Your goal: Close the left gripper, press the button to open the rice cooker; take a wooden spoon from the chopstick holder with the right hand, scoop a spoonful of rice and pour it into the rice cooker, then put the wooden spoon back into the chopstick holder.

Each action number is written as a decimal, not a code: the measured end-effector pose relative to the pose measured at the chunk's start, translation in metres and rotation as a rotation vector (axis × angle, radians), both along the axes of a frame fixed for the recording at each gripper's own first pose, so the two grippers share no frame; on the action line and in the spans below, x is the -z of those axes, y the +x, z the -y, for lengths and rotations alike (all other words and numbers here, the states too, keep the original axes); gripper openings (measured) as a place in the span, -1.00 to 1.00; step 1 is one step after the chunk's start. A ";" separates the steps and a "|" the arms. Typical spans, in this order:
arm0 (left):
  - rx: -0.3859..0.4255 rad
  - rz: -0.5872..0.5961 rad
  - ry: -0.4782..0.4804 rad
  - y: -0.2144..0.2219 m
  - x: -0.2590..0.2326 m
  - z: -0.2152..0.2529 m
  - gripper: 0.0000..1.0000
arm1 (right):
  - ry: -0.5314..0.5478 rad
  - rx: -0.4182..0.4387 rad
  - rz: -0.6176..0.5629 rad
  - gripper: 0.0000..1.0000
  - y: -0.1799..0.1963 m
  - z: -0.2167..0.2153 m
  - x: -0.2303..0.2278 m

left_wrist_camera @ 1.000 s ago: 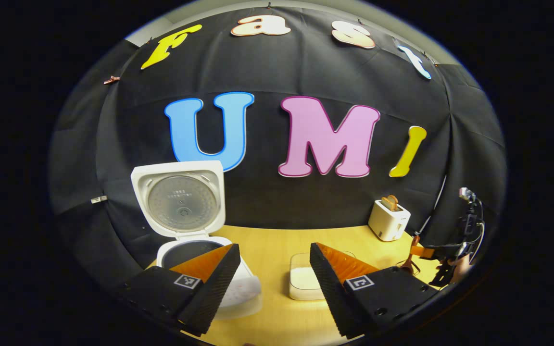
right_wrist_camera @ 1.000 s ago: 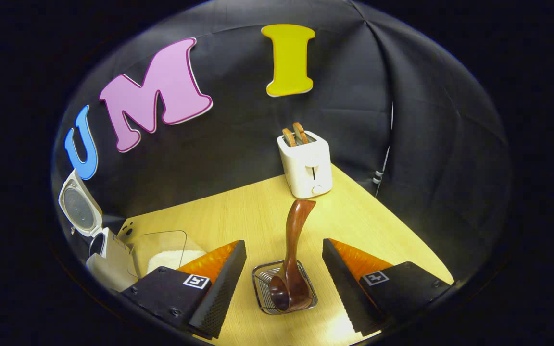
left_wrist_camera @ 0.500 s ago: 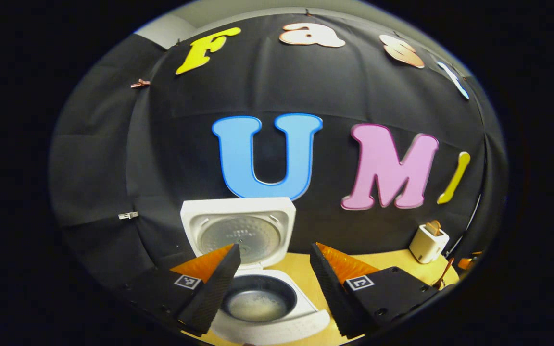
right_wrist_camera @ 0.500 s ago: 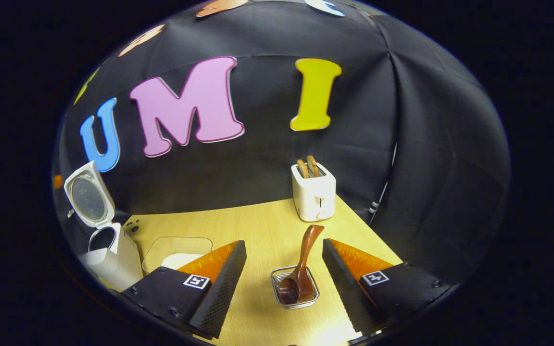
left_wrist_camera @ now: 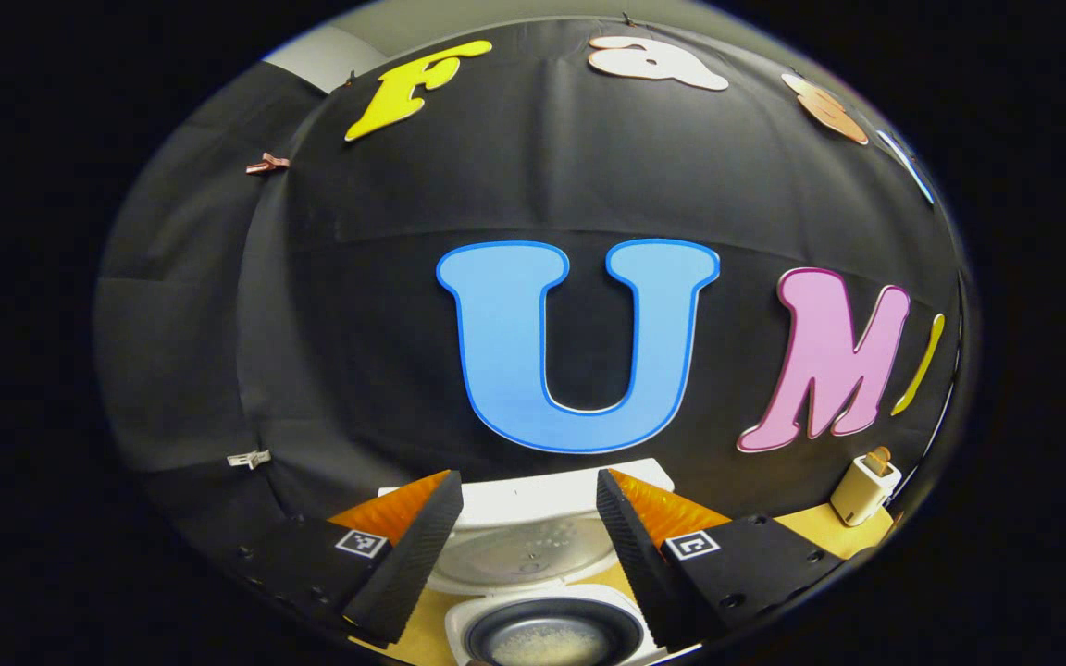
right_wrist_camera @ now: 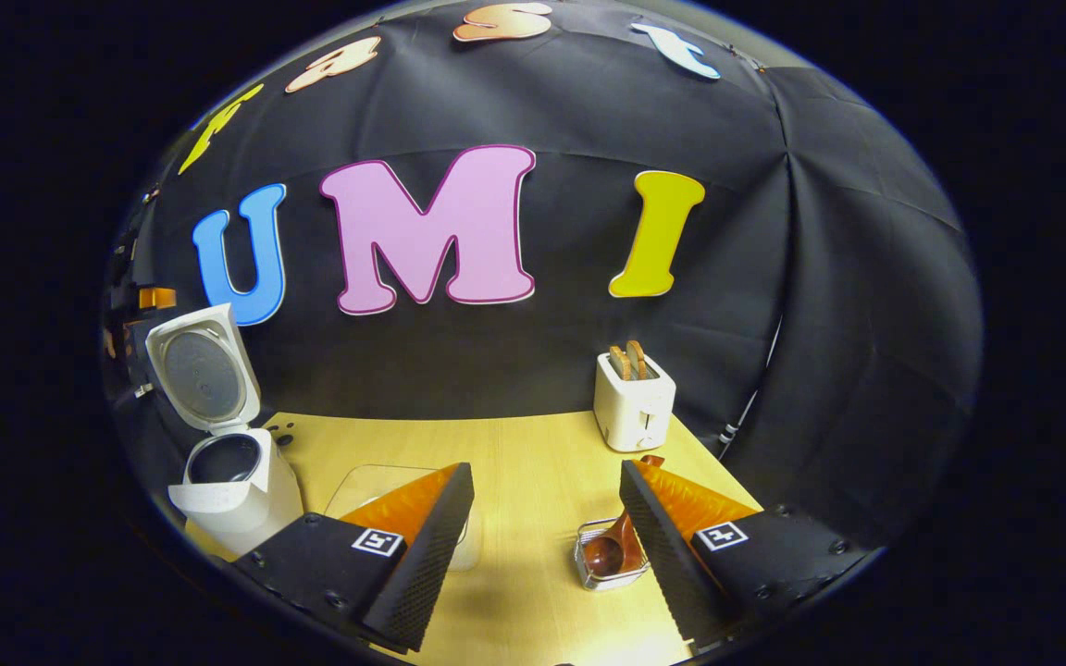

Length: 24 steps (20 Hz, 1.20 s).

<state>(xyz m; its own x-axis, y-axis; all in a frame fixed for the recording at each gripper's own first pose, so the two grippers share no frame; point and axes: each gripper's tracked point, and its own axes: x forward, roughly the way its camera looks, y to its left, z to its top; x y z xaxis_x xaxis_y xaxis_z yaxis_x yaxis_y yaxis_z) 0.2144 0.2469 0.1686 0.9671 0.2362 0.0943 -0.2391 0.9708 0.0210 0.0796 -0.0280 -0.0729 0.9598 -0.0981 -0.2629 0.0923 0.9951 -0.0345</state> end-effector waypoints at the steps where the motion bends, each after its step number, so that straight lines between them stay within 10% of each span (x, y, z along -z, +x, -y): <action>1: 0.000 -0.011 0.002 0.009 0.000 -0.006 0.87 | -0.002 0.004 0.008 0.96 -0.002 -0.003 -0.004; 13: 0.004 -0.187 -0.069 0.079 0.022 -0.043 0.87 | 0.011 0.089 0.040 0.97 -0.027 -0.009 -0.016; 24: 0.040 -0.295 -0.203 0.015 0.068 0.002 0.87 | 0.044 -0.017 -0.018 0.96 -0.014 -0.014 0.016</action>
